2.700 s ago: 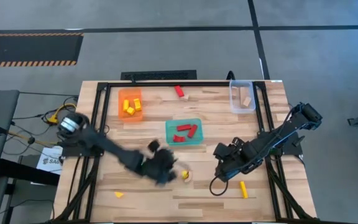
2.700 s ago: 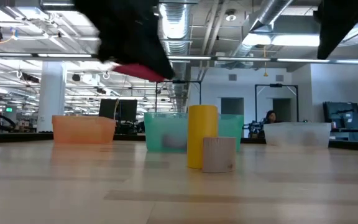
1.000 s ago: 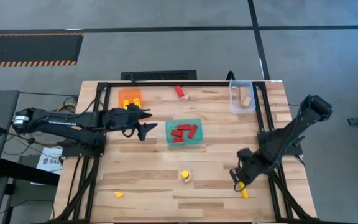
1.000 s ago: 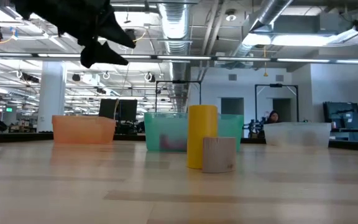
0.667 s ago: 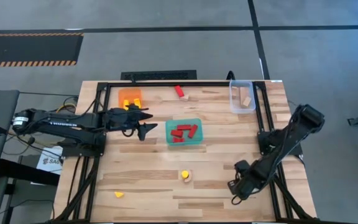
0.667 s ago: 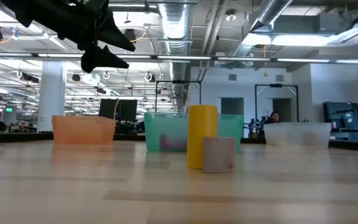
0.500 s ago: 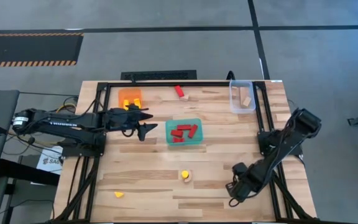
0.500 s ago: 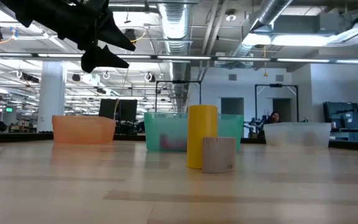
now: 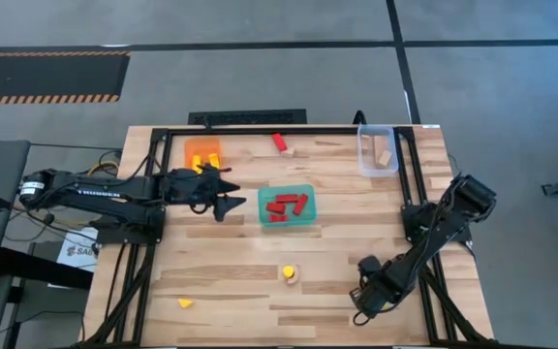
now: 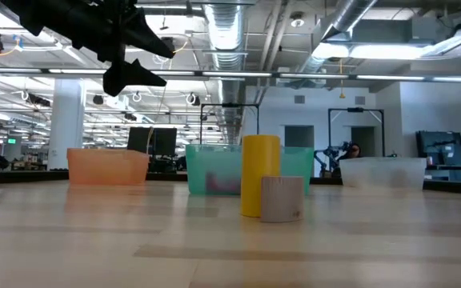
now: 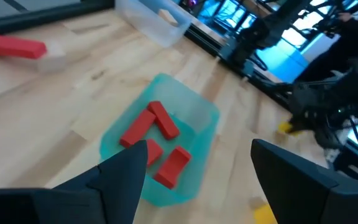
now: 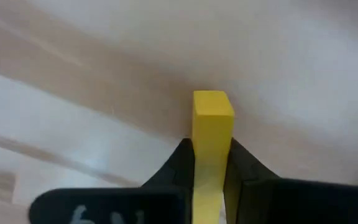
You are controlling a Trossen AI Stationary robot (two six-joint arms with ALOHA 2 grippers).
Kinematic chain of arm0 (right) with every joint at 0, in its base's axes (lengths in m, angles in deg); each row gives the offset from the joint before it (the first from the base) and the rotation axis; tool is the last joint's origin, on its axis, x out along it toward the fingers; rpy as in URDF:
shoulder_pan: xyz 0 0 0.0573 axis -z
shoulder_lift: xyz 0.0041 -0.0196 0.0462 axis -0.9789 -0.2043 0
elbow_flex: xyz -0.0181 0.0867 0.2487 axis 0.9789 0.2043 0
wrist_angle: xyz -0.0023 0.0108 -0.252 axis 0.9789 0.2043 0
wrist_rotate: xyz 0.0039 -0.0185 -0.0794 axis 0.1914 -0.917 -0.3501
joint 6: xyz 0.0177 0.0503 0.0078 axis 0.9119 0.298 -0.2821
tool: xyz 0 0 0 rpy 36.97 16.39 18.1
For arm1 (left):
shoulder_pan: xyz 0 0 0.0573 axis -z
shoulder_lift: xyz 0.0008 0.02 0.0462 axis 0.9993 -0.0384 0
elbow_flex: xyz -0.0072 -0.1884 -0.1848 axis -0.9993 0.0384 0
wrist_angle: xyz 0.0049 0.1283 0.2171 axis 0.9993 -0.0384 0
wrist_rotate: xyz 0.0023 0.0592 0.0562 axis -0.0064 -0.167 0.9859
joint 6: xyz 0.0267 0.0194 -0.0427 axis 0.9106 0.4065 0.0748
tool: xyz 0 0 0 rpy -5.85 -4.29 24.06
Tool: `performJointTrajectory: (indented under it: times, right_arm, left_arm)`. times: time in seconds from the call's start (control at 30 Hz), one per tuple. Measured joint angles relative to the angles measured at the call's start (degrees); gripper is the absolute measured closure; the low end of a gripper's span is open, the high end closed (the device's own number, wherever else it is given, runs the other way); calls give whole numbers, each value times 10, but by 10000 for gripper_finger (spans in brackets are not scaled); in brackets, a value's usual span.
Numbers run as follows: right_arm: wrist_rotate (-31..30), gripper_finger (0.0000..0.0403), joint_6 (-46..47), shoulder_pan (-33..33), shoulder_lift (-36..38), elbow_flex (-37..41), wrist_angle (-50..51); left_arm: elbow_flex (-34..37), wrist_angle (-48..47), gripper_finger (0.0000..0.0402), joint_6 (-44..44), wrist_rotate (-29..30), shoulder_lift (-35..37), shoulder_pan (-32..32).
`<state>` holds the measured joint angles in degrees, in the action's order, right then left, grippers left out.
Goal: Sort & place blocks by color
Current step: Put the yellow block into the orange bin
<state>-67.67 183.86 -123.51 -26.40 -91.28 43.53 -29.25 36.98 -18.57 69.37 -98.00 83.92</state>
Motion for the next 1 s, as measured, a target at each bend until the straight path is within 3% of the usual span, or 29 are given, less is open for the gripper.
performJointTrajectory:
  times: [0.23,0.33,0.47,0.63,0.73,0.83,1.0]
  right_arm:
    - [-171,355,-152,99,103,-85,149]
    - [-259,357,-259,169,144,-97,146]
    - [-294,357,-444,284,184,-96,113]
    - [-244,356,-695,399,199,-97,-143]
    - [-175,356,-791,441,181,-97,-314]
    - [-86,356,-825,474,147,-97,-466]
    - [19,355,-796,505,95,-96,-633]
  left_arm:
    - [0,-2,127,-20,1,0,29]
    - [0,-3,127,-26,15,0,43]
    - [0,-7,127,-41,31,0,63]
    - [0,-86,127,-139,95,0,72]
    - [0,-26,127,-125,67,0,76]
    - [0,97,127,-58,13,0,81]
    - [0,192,127,-13,20,0,82]
